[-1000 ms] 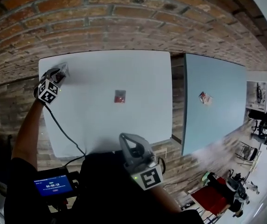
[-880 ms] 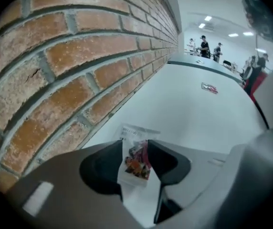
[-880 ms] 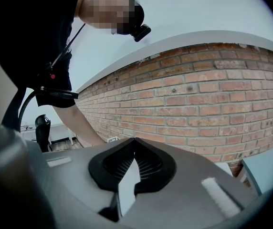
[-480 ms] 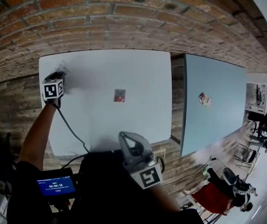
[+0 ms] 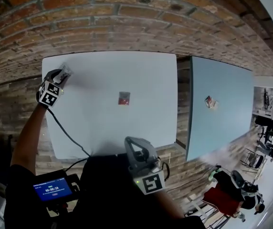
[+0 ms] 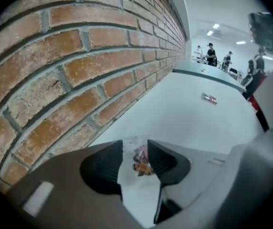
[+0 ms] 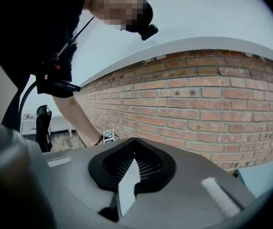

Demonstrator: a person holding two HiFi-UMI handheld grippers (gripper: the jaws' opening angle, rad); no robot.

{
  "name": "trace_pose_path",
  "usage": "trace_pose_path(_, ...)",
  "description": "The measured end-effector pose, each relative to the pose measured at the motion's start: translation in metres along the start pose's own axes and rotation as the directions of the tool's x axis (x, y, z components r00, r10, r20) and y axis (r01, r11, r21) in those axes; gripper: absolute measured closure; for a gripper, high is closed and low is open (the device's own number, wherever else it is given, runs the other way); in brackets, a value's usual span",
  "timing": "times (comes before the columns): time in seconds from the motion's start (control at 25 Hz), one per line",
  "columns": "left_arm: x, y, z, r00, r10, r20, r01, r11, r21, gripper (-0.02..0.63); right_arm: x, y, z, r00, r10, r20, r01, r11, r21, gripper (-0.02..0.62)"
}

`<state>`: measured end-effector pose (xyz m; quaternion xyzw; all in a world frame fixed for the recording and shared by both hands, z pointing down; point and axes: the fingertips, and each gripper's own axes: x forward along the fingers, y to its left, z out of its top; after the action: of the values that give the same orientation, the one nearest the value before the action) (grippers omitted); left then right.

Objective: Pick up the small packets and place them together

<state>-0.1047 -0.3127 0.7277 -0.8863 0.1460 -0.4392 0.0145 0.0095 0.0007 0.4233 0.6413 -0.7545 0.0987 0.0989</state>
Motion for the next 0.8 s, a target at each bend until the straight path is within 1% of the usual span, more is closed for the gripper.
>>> trace_pose_path(0.08,0.005,0.005,-0.013,0.998,-0.031,-0.046,0.033,0.998,0.059,0.442,-0.001,0.007,-0.006,1.000,0.011,-0.024,-0.012,1.000,-0.025,0.592)
trace_pose_path(0.12,0.006,0.006,-0.017,0.997,-0.048,-0.065,0.053,0.996,0.067,0.442,-0.002,0.008,-0.008,0.999,0.014,-0.029,-0.015,1.000,-0.017,0.592)
trace_pose_path(0.24,0.010,-0.001,-0.027,0.986,-0.125,-0.106,0.129,0.991,0.029,0.445,-0.003,0.010,-0.009,0.999,0.009,-0.041,-0.009,1.000,0.001,0.592)
trace_pose_path(0.32,0.012,-0.005,-0.032,0.981,-0.150,-0.120,0.153,0.988,0.014,0.465,-0.003,0.009,-0.008,0.999,0.004,-0.045,-0.004,1.000,-0.004,0.594)
trace_pose_path(0.36,0.012,-0.004,-0.033,0.981,-0.151,-0.122,0.151,0.988,-0.005,0.465,-0.002,0.007,-0.007,0.999,0.000,-0.043,0.000,1.000,-0.003,0.592)
trace_pose_path(0.4,0.013,-0.003,-0.032,0.982,-0.148,-0.121,0.143,0.989,-0.045,0.466,-0.002,0.005,-0.007,0.999,-0.003,-0.042,0.003,1.000,-0.001,0.592)
trace_pose_path(0.44,0.014,-0.001,-0.032,0.983,-0.144,-0.118,0.130,0.985,-0.112,0.465,-0.002,0.003,-0.007,0.999,-0.006,-0.042,0.006,1.000,0.002,0.592)
trace_pose_path(0.48,0.015,0.000,-0.033,0.983,-0.139,-0.116,0.114,0.973,-0.201,0.465,-0.001,0.002,-0.008,0.999,-0.007,-0.042,0.007,1.000,0.005,0.592)
trace_pose_path(0.52,0.015,0.000,-0.035,0.985,-0.130,-0.113,0.092,0.951,-0.296,0.463,-0.001,0.002,-0.009,0.999,-0.006,-0.040,0.006,1.000,0.010,0.592)
trace_pose_path(0.56,0.015,0.000,-0.037,0.987,-0.115,-0.110,0.064,0.920,-0.386,0.463,0.001,0.001,-0.009,0.999,-0.004,-0.036,0.004,1.000,0.016,0.592)
trace_pose_path(0.6,0.015,0.000,-0.038,0.990,-0.095,-0.108,0.035,0.885,-0.464,0.463,0.003,0.002,-0.009,1.000,-0.002,-0.030,0.003,1.000,0.023,0.592)
trace_pose_path(0.68,0.014,-0.001,-0.039,0.993,-0.051,-0.103,-0.020,0.805,-0.593,0.463,0.008,0.003,-0.009,1.000,0.001,-0.021,-0.001,1.000,0.029,0.592)
trace_pose_path(0.72,0.013,-0.003,-0.039,0.995,-0.030,-0.097,-0.039,0.766,-0.642,0.462,0.010,0.004,-0.009,1.000,0.002,-0.020,-0.002,1.000,0.026,0.592)
trace_pose_path(0.76,0.011,-0.005,-0.037,0.996,-0.009,-0.086,-0.051,0.738,-0.673,0.455,0.011,0.005,-0.008,1.000,0.003,-0.019,-0.003,1.000,0.023,0.592)
trace_pose_path(0.8,0.008,-0.006,-0.034,0.997,0.014,-0.070,-0.058,0.732,-0.679,0.441,0.013,0.005,-0.006,1.000,0.004,-0.015,-0.004,1.000,0.020,0.592)
